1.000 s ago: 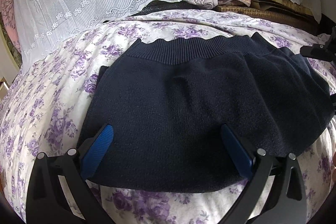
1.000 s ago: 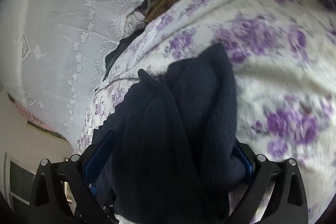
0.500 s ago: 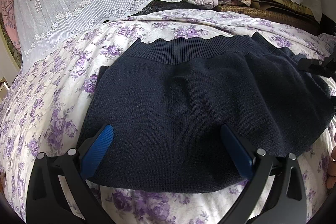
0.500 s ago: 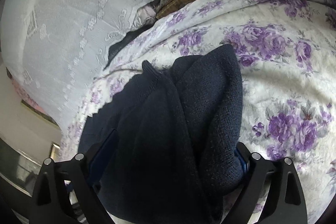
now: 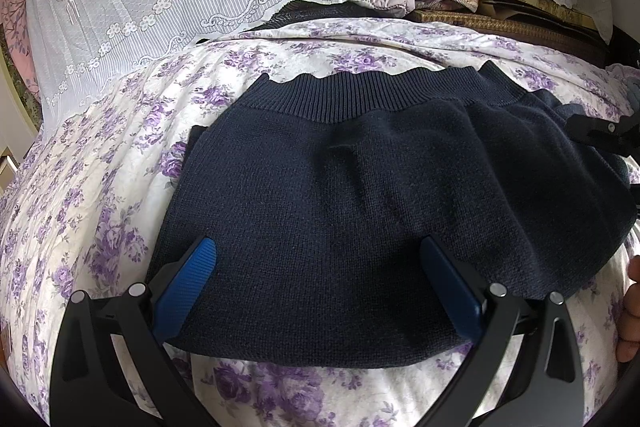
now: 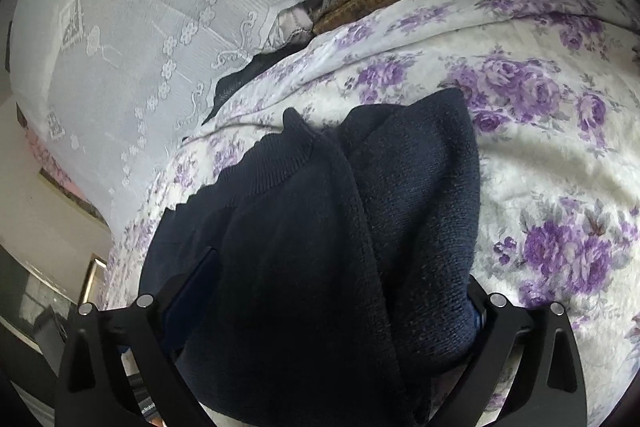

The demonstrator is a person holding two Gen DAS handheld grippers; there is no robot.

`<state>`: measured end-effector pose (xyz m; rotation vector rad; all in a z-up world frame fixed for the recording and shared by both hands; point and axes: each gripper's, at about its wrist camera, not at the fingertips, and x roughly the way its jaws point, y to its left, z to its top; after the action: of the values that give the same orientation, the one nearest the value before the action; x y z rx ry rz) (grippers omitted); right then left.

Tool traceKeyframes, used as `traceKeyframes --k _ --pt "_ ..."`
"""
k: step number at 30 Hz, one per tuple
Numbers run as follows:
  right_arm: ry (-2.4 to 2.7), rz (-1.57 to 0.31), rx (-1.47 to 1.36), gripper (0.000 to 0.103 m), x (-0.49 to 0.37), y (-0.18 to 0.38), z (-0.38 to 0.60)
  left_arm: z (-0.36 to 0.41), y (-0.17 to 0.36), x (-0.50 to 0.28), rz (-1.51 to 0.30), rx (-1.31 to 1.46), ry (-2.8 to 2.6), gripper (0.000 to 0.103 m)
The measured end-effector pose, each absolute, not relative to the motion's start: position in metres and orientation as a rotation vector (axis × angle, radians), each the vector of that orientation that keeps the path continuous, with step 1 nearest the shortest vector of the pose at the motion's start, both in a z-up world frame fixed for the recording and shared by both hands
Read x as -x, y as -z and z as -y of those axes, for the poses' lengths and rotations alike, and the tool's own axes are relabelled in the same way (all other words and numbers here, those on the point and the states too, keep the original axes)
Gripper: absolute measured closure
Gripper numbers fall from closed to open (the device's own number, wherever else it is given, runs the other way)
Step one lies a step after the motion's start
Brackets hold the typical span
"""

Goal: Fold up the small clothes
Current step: 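Close the right tool on the folded navy bundle's edge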

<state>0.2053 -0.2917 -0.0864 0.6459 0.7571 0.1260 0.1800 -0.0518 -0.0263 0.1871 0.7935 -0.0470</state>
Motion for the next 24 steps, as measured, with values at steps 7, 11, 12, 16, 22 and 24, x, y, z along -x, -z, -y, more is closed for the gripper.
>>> traceKeyframes --k 7,11,12,16,22,24 --pt "-0.060 -0.730 -0.699 0.042 -0.198 0.090 0.304 0.052 0.026 -0.180 -0.794 -0.187 0.047 0.004" --pt "-0.046 -0.721 -0.768 0.059 -0.195 0.097 0.315 0.052 0.026 -0.180 -0.794 -0.187 0.047 0.004" --pt "-0.049 -0.720 -0.762 0.059 -0.195 0.097 0.314 0.052 0.026 -0.180 -0.794 -0.186 0.047 0.004" --pt "-0.086 -0.698 -0.763 0.061 -0.193 0.094 0.311 0.052 0.026 -0.180 -0.795 -0.186 0.047 0.004" --pt "-0.103 -0.705 -0.841 0.078 -0.195 0.104 0.319 0.052 0.026 -0.180 -0.795 -0.186 0.048 0.004" --pt "-0.105 -0.693 -0.851 0.079 -0.192 0.103 0.319 0.052 0.026 -0.180 -0.795 -0.186 0.047 0.004"
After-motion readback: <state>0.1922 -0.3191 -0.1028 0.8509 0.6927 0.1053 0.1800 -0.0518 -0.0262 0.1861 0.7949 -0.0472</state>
